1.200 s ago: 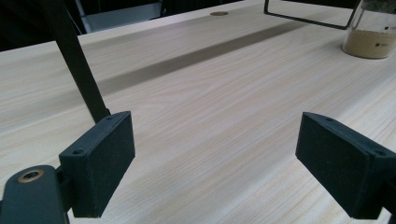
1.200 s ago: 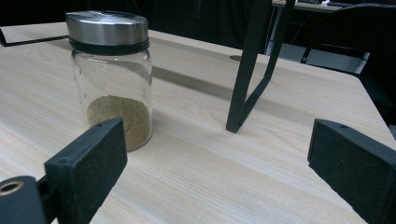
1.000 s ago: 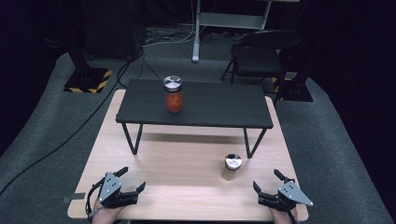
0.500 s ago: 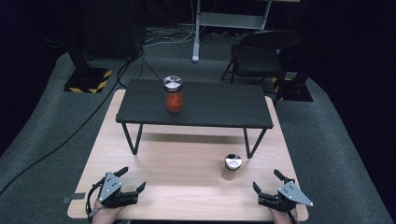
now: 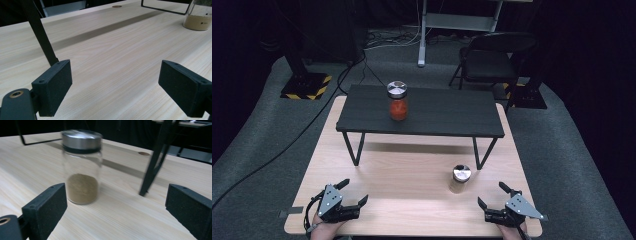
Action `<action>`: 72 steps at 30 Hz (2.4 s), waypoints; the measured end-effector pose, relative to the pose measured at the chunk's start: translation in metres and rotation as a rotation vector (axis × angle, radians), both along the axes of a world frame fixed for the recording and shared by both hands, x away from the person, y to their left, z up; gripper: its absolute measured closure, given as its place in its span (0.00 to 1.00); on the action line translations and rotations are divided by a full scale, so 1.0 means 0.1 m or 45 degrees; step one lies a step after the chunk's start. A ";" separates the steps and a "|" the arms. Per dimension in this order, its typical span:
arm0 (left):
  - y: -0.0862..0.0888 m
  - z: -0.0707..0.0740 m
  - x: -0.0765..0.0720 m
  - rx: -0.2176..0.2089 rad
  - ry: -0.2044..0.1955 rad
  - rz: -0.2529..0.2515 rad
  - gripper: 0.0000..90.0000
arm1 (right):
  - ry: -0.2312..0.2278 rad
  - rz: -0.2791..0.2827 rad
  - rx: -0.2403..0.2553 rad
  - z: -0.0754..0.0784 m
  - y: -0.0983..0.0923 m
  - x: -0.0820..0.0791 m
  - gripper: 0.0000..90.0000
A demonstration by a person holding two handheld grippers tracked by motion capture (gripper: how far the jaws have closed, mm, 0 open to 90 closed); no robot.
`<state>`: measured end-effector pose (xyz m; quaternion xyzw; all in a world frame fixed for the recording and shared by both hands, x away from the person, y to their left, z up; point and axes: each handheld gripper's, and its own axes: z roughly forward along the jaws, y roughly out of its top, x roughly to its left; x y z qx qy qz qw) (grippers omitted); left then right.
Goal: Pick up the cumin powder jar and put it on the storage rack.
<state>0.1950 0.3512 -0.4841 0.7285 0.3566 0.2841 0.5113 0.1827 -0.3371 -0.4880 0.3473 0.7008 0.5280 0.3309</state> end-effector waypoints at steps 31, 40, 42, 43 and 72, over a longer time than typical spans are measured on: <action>0.01 -0.01 0.01 -0.008 -0.002 -0.003 0.13 | 0.335 0.135 -0.076 0.32 0.61 0.89 0.23; 0.01 -0.01 0.01 -0.014 0.000 -0.004 0.13 | 0.363 0.145 -0.091 0.41 0.62 0.92 0.33; 0.01 -0.01 0.01 -0.015 0.000 -0.004 0.13 | 0.386 0.134 -0.105 0.48 0.64 0.91 0.34; 0.01 -0.01 0.01 -0.016 0.000 -0.004 0.13 | 0.384 0.139 -0.103 0.51 0.63 0.90 0.34; 0.02 -0.01 0.02 -0.021 0.001 -0.009 0.13 | 0.109 0.147 -0.080 2.19 0.84 0.93 0.34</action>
